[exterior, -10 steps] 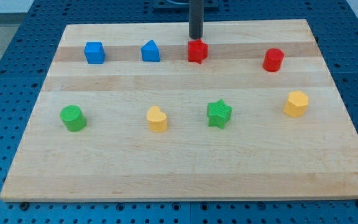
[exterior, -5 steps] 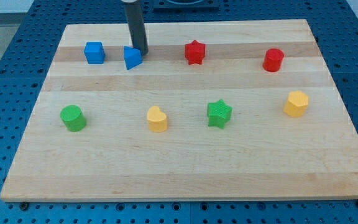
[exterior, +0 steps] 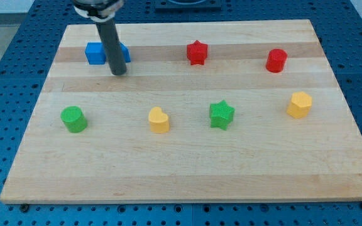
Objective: Drag the blue triangle into the right side of the blue cube
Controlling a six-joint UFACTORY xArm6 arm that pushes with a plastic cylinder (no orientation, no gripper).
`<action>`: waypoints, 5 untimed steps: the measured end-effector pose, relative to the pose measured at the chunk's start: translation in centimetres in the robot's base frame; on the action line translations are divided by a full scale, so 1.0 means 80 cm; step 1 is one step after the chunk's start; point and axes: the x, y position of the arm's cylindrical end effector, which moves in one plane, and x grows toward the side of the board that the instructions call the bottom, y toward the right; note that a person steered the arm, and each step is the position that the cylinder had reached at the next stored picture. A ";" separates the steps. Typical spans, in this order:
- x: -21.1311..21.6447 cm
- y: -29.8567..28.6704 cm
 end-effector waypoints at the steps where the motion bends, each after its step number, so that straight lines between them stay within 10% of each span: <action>1: -0.012 0.044; 5: -0.070 -0.012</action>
